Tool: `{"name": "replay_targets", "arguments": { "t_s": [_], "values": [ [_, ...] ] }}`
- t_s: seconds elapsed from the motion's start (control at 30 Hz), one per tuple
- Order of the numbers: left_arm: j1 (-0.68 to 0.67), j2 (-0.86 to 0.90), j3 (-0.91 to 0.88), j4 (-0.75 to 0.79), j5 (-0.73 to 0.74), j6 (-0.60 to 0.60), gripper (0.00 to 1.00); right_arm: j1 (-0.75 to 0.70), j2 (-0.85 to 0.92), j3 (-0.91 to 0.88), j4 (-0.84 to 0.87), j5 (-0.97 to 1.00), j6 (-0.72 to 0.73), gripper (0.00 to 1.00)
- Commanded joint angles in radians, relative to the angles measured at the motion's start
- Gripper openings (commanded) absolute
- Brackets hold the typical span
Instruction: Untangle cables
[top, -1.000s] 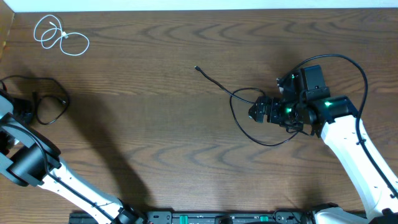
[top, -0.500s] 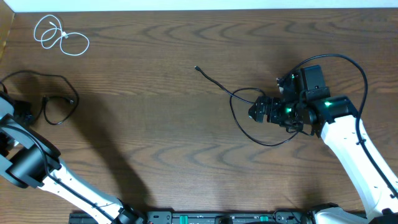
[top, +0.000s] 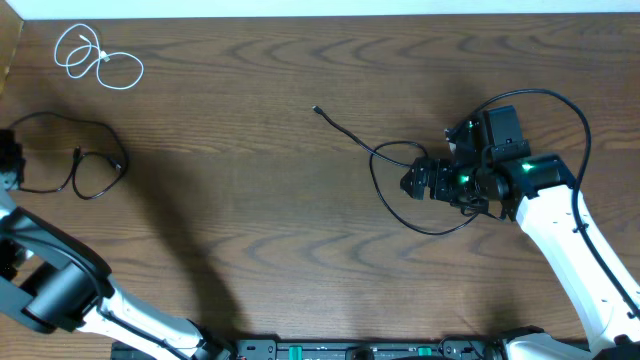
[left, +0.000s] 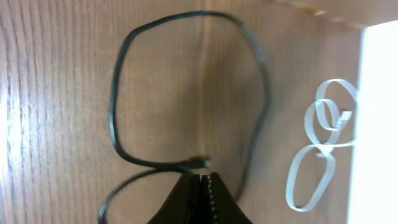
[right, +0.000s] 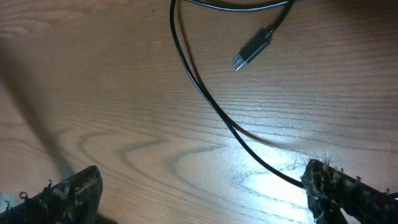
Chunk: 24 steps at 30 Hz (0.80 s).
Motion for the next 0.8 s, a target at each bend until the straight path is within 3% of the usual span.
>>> {"name": "replay_targets", "arguments": {
  "t_s": [0.0,0.07,0.1,0.2,0.3,0.33,0.77],
  "values": [
    [0.005,0.011,0.001,-0.04,0.022,-0.029,0.07,0.005,0.001,0.007,-0.002,0.001,0.011,0.99],
    [0.004,0.021,0.0,-0.062,0.001,-0.014,0.08,0.005,0.001,0.007,-0.003,0.001,0.011,0.99],
    [0.003,0.027,-0.002,-0.074,-0.021,-0.005,0.14,0.005,0.001,0.007,-0.003,0.002,0.011,0.99],
    [0.0,0.053,-0.005,-0.086,-0.055,0.064,0.49,0.005,0.001,0.007,-0.004,0.002,0.01,0.99],
    [0.0,0.093,-0.005,-0.081,-0.055,0.126,0.72,0.005,0.001,0.007,-0.002,0.003,0.01,0.99],
    [0.0,0.104,-0.005,-0.077,-0.055,0.138,0.75,0.005,0.001,0.007,-0.002,0.01,0.011,0.99],
    [0.0,0.227,-0.005,-0.019,-0.159,0.143,0.8,0.005,0.001,0.007,0.018,0.05,0.011,0.99]
  ]
}}
